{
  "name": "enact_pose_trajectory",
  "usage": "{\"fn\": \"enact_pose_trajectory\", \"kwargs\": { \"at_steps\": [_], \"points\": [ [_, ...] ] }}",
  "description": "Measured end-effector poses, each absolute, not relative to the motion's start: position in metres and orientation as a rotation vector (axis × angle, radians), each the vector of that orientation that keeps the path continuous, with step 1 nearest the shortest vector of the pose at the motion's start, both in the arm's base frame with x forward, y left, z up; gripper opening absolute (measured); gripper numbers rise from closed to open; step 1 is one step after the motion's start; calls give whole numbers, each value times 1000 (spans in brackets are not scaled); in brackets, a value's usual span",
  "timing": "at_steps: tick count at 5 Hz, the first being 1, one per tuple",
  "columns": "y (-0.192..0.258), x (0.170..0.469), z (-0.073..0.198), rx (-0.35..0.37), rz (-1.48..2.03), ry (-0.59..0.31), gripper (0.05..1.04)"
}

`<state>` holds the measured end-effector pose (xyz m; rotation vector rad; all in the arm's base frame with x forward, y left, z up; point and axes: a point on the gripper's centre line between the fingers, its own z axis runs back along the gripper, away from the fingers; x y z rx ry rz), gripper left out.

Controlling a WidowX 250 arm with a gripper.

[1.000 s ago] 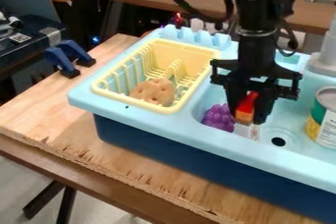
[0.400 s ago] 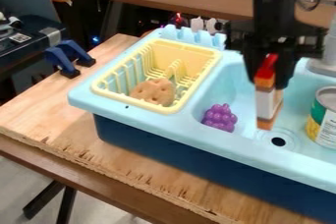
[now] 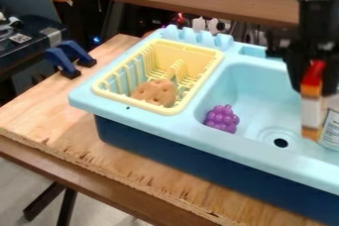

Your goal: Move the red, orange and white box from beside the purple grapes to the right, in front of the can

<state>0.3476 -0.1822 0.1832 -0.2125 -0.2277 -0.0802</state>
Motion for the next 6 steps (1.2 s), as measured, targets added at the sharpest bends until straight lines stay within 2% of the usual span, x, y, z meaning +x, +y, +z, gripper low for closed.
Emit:
{"fn": "enact_pose_trajectory", "kwargs": {
  "at_steps": [1, 2, 3, 4, 5, 6],
  "points": [
    [-205, 342, 167, -241, -72, -179, 398],
    [-219, 330, 159, -228, -65, -136, 398],
    [-221, 328, 159, -225, -71, -132, 398],
    [-218, 331, 135, -174, -66, -73, 398],
    [-213, 333, 133, -130, -76, -59, 398],
    [-211, 335, 132, -129, -67, -64, 398]
  ]
}}
